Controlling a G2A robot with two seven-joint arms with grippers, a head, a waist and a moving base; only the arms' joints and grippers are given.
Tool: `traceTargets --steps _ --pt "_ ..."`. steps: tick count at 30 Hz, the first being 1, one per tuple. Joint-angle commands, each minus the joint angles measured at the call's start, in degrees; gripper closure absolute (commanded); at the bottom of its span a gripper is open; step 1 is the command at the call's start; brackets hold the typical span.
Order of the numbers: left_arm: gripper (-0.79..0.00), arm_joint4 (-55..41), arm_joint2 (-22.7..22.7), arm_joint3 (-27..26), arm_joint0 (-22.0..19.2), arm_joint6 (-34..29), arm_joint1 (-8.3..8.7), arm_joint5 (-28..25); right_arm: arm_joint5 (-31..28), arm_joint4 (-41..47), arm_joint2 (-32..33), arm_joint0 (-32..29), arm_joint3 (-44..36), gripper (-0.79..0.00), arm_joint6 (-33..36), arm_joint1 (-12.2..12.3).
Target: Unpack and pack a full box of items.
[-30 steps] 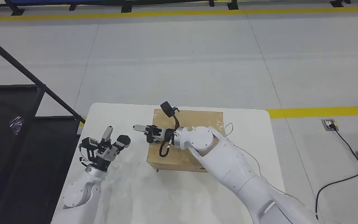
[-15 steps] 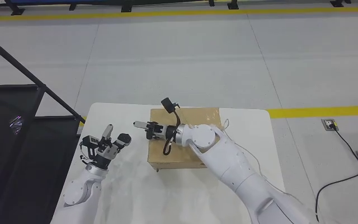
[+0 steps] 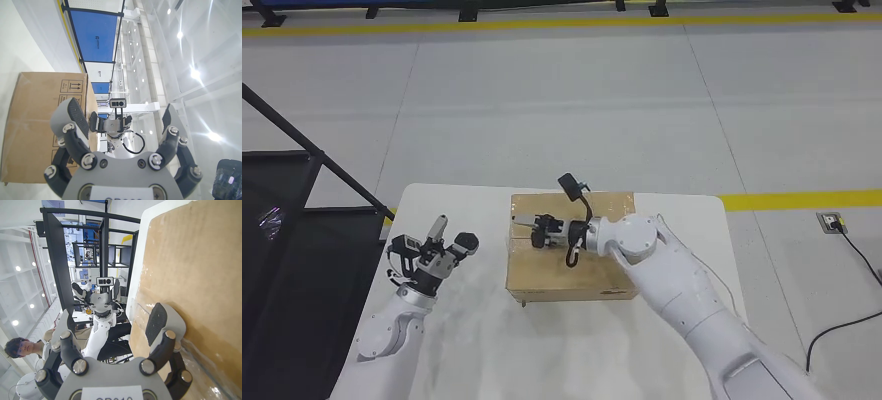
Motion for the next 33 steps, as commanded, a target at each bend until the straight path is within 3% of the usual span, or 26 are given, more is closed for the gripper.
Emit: traceTargets --steps 1,16,22,33 --pt "-0.785 0.28 0.31 0.05 -0.50 -0.04 -0.03 0.32 0.77 -1.22 1.49 -0.85 -1.63 -0.785 0.26 1.04" --pt "-0.785 1.59 1.14 0.04 -3.04 -0.76 0.03 1.62 15.61 -11.54 15.45 -12.46 -22.07 -0.785 2.47 9.18" --pt "-0.785 1.66 1.34 0.35 -4.04 -1.50 0.07 1.95 23.10 -16.36 21.48 -18.90 -31.73 -0.785 -0.55 11.63" --pt "-0.785 1.57 1.02 1.30 -5.86 -3.21 0.31 2.41 25.36 -15.43 32.20 -28.69 -42.21 -0.785 -2.77 14.42"
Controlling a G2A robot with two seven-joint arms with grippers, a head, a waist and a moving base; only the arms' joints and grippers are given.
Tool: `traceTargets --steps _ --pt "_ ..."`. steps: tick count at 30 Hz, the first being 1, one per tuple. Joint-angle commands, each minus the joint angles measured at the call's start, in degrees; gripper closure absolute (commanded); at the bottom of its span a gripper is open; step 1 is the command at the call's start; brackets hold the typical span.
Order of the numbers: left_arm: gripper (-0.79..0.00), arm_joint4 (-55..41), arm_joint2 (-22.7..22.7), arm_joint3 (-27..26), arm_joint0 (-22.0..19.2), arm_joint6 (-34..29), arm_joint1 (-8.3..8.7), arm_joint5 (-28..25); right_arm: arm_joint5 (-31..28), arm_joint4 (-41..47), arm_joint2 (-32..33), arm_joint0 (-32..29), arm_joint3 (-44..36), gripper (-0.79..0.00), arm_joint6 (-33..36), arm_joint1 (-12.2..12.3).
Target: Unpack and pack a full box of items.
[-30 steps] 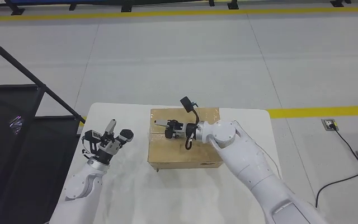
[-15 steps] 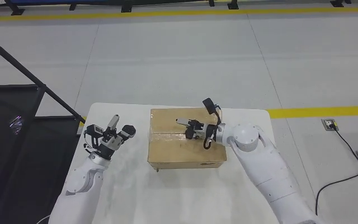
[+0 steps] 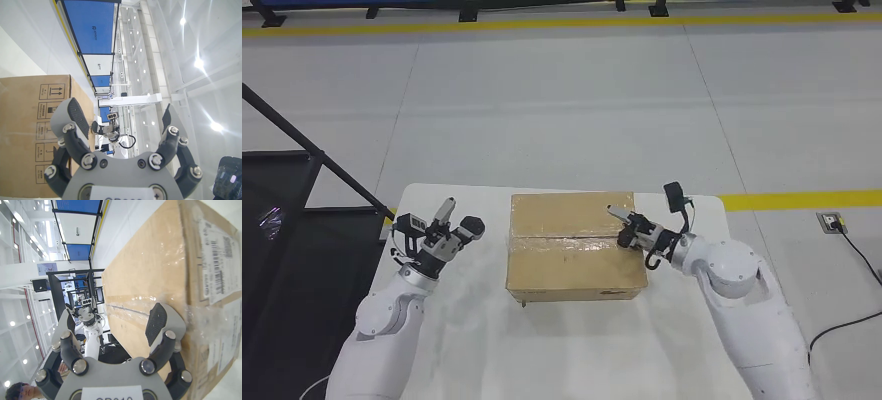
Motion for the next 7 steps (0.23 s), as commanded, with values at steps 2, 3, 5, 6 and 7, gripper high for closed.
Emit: traceTargets --steps 2,3,5,6,7 --pt "-0.785 -0.01 -0.07 0.50 -0.76 -0.66 0.08 0.22 -0.11 1.12 2.99 -2.05 -1.32 -0.785 0.20 0.65" --pt "-0.785 -0.04 -0.11 0.72 -1.07 -0.78 0.10 0.33 -0.22 1.67 4.07 -2.68 -1.52 -0.785 0.24 0.86" --pt "-0.785 -0.08 -0.17 1.10 -1.73 -1.23 0.16 0.42 -0.83 2.73 6.18 -4.02 -2.04 -0.785 0.40 1.28" --pt "-0.785 -0.07 -0.24 1.32 -2.07 -1.46 0.20 0.44 -1.29 3.28 7.32 -4.83 -2.29 -0.785 0.16 1.48" --pt "-0.785 -0.09 -0.35 1.58 -2.44 -1.64 0.24 0.50 -1.85 4.11 8.51 -5.74 -2.62 -0.785 -0.08 1.67"
